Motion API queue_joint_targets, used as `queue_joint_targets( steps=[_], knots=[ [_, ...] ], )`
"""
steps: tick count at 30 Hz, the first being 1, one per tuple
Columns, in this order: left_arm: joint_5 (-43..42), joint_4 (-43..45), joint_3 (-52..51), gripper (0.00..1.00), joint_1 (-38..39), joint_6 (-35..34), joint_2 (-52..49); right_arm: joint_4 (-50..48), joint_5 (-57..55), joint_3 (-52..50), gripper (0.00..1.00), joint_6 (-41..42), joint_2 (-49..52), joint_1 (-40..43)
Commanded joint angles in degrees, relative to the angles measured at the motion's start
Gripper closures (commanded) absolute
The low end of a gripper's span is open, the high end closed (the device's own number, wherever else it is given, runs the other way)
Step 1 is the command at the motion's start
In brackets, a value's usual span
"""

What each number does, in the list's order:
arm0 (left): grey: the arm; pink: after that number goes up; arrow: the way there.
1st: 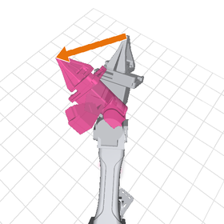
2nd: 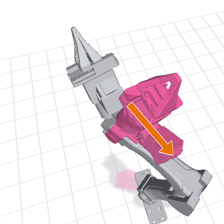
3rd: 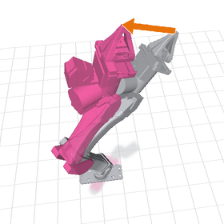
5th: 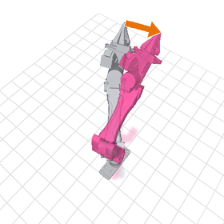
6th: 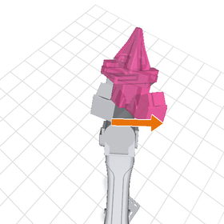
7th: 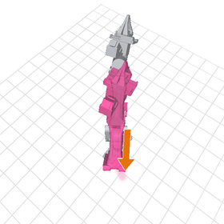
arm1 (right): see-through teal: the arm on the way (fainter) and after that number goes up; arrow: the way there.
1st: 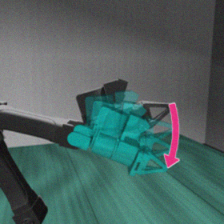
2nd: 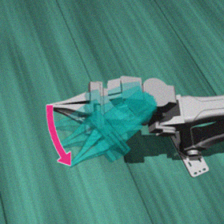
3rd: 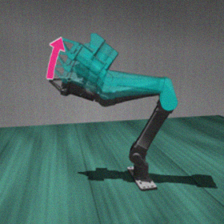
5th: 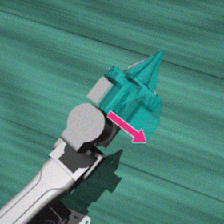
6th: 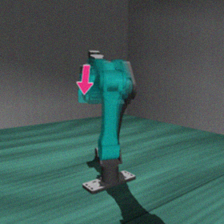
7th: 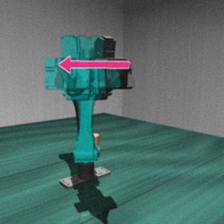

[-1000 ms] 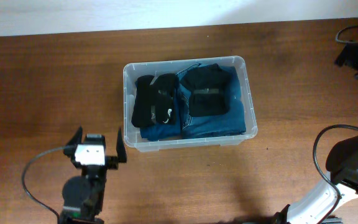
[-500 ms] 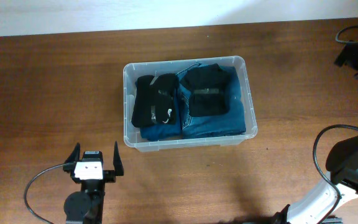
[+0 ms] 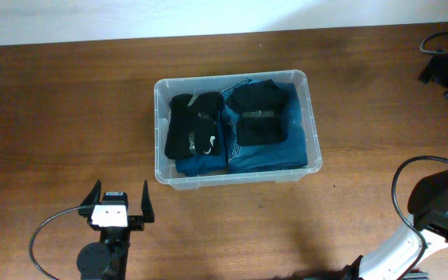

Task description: Pack container

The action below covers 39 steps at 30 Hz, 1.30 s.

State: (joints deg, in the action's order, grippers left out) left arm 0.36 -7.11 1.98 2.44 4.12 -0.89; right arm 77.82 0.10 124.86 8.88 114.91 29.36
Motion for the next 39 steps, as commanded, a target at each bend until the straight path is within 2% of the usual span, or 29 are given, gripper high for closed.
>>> queue_joint_targets(
  steps=[1,20,25,29,39],
  knots=[
    [-1.0,0.0,-0.2,0.01,-0.4,0.7,0.6,-0.1,-0.1,0.8,0.02,0.2,-0.2,-0.1],
    [-1.0,0.0,-0.2,0.0,-0.4,0.7,0.6,0.0,-0.1,0.8,0.02,0.2,-0.4,-0.6],
    [-1.0,0.0,-0.2,0.0,-0.4,0.7,0.6,0.0,-0.1,0.8,0.02,0.2,-5.2,-3.0],
    [-1.0,0.0,-0.2,0.01,-0.4,0.7,0.6,0.0,-0.1,0.8,0.02,0.2,-12.8,-7.2],
    [-1.0,0.0,-0.2,0.0,-0.4,0.7,0.6,-1.7,-2.3,-1.8,0.01,-0.2,-33.2,-27.6]
  ],
)
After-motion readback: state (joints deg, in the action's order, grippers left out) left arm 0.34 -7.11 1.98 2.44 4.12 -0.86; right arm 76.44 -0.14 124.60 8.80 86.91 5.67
